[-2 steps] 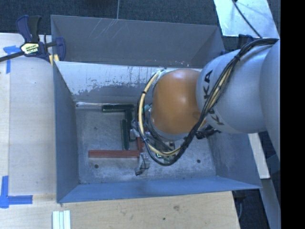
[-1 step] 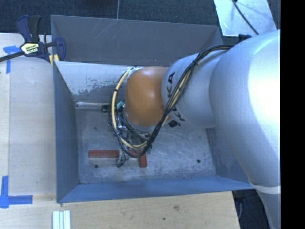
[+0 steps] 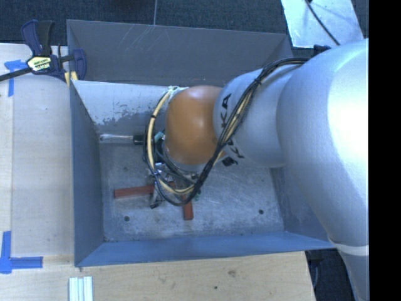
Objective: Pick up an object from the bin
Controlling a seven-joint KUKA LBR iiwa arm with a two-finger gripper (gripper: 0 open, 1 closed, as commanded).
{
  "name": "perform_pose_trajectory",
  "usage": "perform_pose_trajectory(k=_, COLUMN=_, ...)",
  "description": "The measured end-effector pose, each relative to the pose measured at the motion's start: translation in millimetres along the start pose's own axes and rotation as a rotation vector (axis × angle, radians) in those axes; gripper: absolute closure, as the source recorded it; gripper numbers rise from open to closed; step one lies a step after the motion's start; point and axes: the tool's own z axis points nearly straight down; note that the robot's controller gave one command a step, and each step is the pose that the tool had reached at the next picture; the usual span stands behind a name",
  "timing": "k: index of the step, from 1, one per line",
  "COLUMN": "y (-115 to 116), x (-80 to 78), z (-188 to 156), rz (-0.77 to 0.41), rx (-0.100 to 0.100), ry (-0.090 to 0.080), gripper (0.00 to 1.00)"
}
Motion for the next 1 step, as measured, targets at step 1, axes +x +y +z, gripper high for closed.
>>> perform_pose_trajectory(k=1, y=-33.0, x=-6.5, z=-130.2, rz=0.021, rx=0.002, ry=-0.007, gripper=1.0)
